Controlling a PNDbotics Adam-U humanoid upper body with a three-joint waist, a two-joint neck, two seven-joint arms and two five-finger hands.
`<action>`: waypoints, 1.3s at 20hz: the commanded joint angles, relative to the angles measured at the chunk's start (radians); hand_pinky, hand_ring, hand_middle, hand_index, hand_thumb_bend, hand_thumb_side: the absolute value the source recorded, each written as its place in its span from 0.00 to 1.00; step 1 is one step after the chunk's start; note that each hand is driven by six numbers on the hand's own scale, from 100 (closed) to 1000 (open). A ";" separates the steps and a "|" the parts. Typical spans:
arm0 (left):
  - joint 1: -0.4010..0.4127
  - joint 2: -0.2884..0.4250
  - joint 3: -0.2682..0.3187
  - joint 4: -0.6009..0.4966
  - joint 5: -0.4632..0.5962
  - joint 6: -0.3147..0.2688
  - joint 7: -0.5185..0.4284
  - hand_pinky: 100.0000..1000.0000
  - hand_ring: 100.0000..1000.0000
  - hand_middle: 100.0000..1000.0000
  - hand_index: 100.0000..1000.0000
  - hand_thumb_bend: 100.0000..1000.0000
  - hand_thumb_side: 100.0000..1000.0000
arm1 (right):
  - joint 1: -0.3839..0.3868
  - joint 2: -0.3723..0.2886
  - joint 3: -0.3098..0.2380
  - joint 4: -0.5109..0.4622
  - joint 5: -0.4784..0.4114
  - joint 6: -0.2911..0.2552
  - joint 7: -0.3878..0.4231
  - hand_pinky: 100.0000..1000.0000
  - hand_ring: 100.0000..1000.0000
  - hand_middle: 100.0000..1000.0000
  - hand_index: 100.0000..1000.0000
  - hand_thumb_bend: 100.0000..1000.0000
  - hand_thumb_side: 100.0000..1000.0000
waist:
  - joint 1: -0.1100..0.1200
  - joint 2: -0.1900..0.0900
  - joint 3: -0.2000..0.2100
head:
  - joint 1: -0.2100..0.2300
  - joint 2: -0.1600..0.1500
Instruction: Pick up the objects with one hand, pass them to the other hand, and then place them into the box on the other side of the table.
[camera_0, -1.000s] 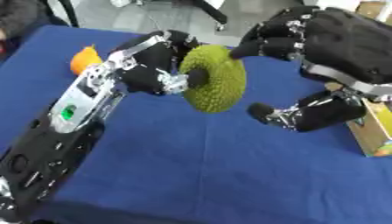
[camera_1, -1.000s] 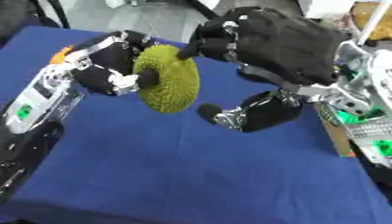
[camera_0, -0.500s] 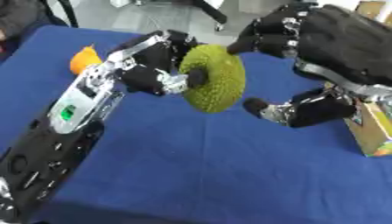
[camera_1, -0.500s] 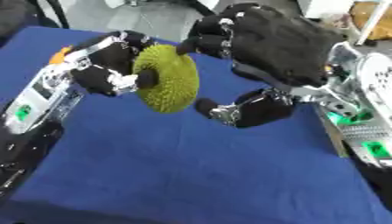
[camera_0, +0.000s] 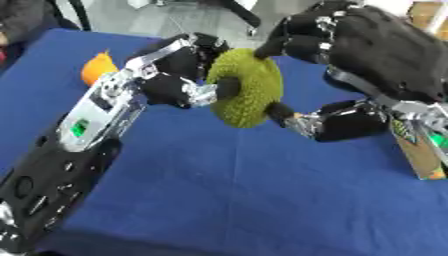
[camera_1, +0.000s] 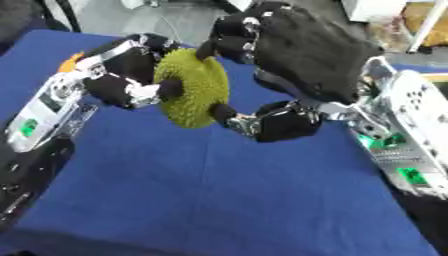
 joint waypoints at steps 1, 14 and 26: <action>-0.024 0.001 0.001 -0.023 0.007 0.000 -0.006 0.64 0.45 0.41 0.48 0.24 0.05 | -0.013 0.003 0.002 0.015 0.019 0.025 -0.062 0.69 0.59 0.61 0.70 0.18 0.25 | -0.007 -0.013 0.001 | -0.003 -0.011; -0.030 -0.001 -0.005 -0.053 0.026 0.010 -0.006 0.66 0.52 0.48 0.56 0.34 0.23 | -0.005 0.021 0.021 0.097 0.101 0.074 -0.354 0.61 0.49 0.47 0.43 0.02 0.01 | -0.005 -0.015 0.001 | -0.003 -0.012; -0.027 0.007 0.026 -0.055 -0.049 -0.029 0.043 0.71 0.63 0.61 0.68 0.63 0.48 | 0.010 0.006 0.028 0.160 0.036 0.062 -0.459 0.60 0.48 0.47 0.24 0.00 0.00 | -0.007 -0.015 -0.005 | -0.003 -0.012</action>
